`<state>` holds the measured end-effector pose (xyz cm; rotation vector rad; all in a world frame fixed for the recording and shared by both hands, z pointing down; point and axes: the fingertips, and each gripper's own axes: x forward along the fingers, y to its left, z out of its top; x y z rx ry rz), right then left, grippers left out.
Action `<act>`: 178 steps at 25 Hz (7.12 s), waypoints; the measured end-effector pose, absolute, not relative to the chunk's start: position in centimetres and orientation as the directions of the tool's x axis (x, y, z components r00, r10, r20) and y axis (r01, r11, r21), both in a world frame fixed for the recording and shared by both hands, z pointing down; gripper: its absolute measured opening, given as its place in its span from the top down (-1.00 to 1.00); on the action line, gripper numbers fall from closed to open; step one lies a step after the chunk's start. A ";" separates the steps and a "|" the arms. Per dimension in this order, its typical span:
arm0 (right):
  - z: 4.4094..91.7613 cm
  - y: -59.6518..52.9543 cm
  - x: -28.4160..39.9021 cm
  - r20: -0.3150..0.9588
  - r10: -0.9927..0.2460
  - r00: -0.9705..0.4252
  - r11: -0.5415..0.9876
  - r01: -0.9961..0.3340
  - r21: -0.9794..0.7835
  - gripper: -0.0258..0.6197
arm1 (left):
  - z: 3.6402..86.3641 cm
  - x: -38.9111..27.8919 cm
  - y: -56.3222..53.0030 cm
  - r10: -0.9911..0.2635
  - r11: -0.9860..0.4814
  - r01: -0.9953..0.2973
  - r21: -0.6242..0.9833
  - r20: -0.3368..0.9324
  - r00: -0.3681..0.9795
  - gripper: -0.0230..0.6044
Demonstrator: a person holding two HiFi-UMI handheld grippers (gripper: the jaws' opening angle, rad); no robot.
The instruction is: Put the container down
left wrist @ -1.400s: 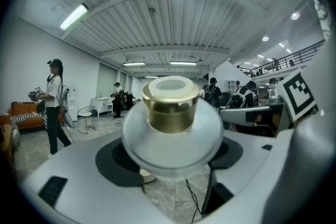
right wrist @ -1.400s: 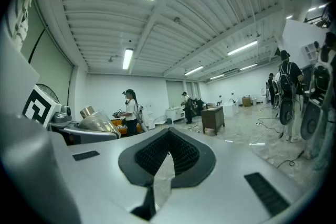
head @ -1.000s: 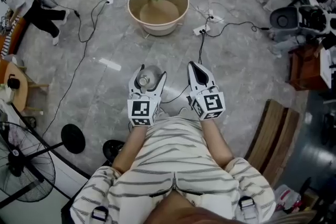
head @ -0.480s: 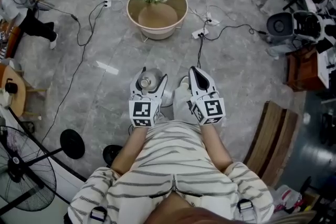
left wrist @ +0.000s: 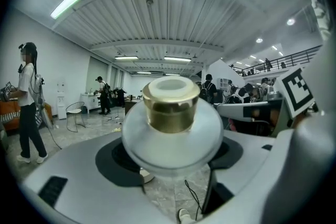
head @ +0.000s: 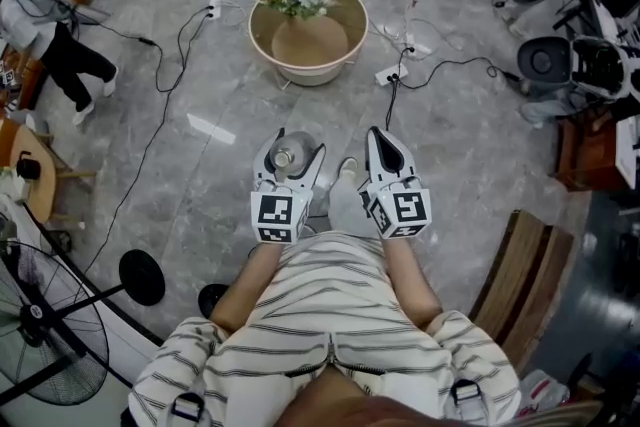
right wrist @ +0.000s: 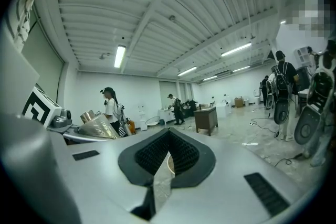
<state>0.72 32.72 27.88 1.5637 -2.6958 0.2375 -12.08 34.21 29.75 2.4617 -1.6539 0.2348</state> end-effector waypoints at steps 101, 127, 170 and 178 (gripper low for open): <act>71.2 -15.0 0.4 0.461 -0.693 -0.554 0.474 -0.832 -0.287 0.89 | 79.3 -11.8 -18.1 -0.792 -0.308 -0.948 0.078 0.531 0.301 -0.12; 75.5 -13.9 0.1 0.502 -0.673 -0.542 0.435 -0.840 -0.324 0.89 | 89.0 -12.9 -20.9 -0.750 -0.280 -0.960 -0.010 0.627 0.212 -0.12; 61.1 -11.4 2.5 0.433 -0.739 -0.517 0.457 -0.856 -0.243 0.89 | 69.6 -12.6 -15.9 -0.814 -0.218 -0.975 0.043 0.543 0.206 -0.10; 54.7 -9.1 4.6 0.385 -0.769 -0.511 0.454 -0.860 -0.234 0.89 | 59.2 -10.3 -14.3 -0.859 -0.222 -0.973 0.069 0.459 0.229 0.15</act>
